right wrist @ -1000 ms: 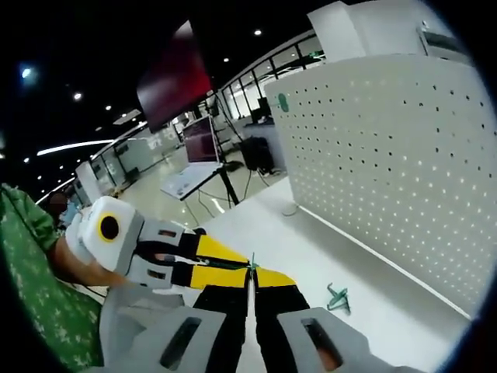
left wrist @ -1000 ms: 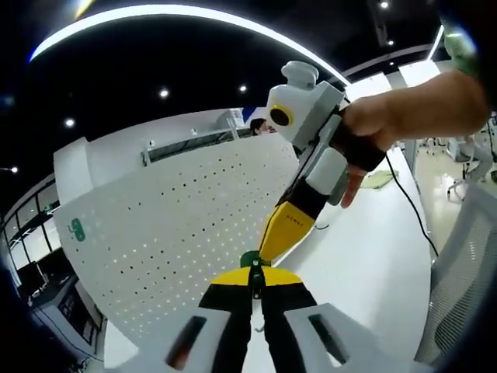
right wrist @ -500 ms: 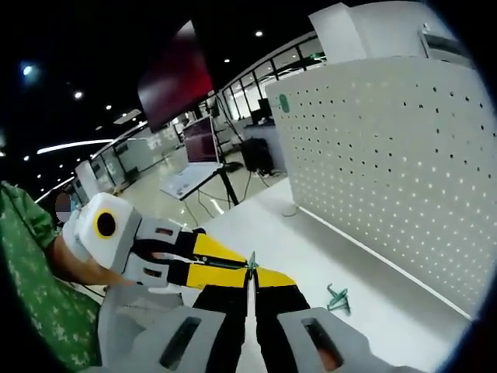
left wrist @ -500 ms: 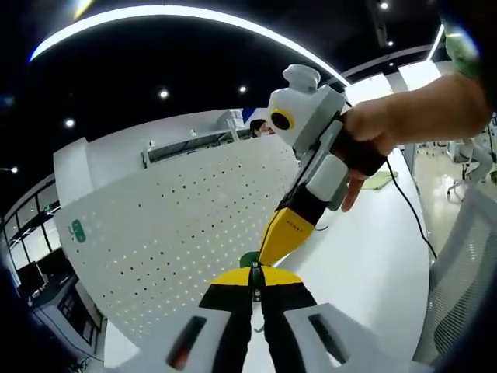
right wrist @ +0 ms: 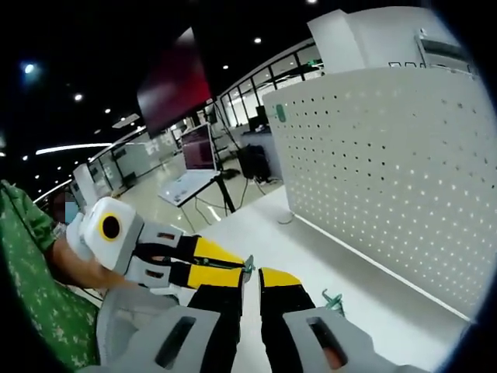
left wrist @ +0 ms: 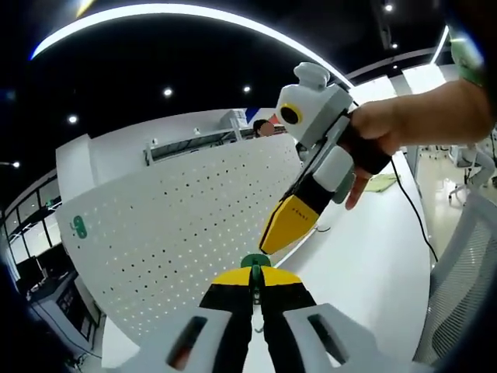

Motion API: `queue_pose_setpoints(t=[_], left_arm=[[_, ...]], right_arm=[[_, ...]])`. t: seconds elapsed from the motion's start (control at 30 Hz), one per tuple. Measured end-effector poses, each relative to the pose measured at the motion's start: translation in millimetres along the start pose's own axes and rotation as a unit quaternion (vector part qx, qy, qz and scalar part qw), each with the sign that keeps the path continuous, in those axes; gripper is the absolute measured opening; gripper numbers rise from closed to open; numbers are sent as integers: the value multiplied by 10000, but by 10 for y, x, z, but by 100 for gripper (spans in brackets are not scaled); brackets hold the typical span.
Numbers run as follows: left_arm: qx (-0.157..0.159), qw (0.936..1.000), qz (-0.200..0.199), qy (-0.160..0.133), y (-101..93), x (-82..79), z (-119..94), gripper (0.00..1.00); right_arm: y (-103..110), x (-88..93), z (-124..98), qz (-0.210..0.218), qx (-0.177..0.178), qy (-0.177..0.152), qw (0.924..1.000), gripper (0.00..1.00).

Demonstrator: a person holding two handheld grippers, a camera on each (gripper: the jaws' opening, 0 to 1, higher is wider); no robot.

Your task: Insert the hook assembly into the mounting plate slot until the hook locks in place.

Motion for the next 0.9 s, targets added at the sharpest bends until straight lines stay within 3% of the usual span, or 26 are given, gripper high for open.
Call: queue_pose_setpoints(t=[0.37, 0.63, 0.9], left_arm=[[-14, 9999, -59, -103, 26, -56, 7, 2], [103, 9993, 353, -111, -81, -125, -1, 2], [56, 9993, 355, -115, -66, -129, 2, 2]], right_arm=[[-18, 6, -11, 64, 0, -65, 10000, 7], [26, -45, 51, 232, -150, -114, 9996, 5], [43, -53, 32, 273, -143, -136, 9994, 1]])
Point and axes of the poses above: the point that each gripper's makers call its tool centre point, and the gripper's own axes: z roughly forward along the fingers, y roughly to its left, x roughly out of its underside, the point moved 1 cm from there along -z, roughly backward along the fingers, and after that the axes turned 6 degrees about x, right-handed, at the moved point
